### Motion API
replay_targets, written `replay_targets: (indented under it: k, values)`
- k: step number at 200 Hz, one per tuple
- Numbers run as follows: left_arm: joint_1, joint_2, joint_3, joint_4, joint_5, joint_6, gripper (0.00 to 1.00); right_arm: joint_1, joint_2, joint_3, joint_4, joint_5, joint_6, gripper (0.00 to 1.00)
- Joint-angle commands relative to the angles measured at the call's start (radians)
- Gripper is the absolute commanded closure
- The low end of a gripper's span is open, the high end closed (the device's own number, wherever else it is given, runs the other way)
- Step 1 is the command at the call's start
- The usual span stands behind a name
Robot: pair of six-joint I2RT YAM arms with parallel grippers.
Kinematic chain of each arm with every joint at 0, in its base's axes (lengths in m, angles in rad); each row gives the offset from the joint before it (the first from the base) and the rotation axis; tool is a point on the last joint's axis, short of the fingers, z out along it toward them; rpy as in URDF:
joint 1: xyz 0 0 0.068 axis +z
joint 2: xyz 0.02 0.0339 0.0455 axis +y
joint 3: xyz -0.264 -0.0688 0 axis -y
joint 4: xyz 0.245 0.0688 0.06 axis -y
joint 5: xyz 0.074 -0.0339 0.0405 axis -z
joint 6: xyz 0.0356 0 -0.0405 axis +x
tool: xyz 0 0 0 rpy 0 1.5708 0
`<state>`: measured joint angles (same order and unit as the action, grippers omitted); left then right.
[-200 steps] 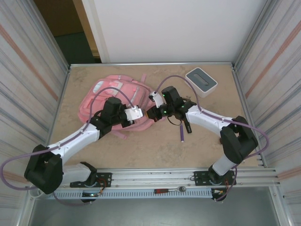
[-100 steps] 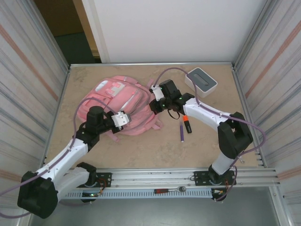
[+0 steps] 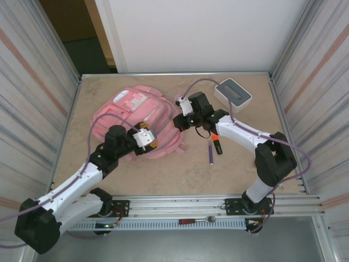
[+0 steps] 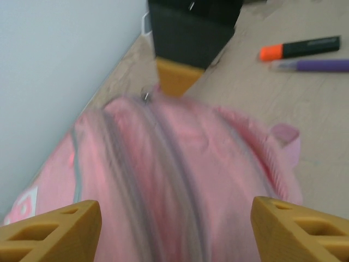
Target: Pack the student bag
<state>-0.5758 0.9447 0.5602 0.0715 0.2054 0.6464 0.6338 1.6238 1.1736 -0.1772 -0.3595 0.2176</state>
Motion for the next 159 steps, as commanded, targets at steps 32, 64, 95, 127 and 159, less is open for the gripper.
replay_targets:
  k: [32,64,95,127,159]
  values:
    - [-0.084,0.215,0.149,-0.023,-0.166,0.027,0.33,0.033,-0.124,-0.039,0.107,-0.082,0.054,1.0]
    - [-0.079,0.252,0.15,0.011,-0.206,0.048,0.51,0.041,-0.142,-0.066,0.111,-0.09,0.058,1.0]
    - [-0.034,0.225,0.129,-0.004,-0.152,0.062,0.75,0.022,-0.148,-0.092,0.102,-0.081,0.044,1.0]
    - [0.041,0.136,0.072,0.004,-0.045,0.059,0.98,0.003,-0.137,-0.088,0.06,-0.014,0.008,1.0]
    - [0.113,-0.001,-0.031,0.07,0.152,0.055,1.0,-0.007,-0.075,-0.02,-0.037,0.141,-0.021,1.0]
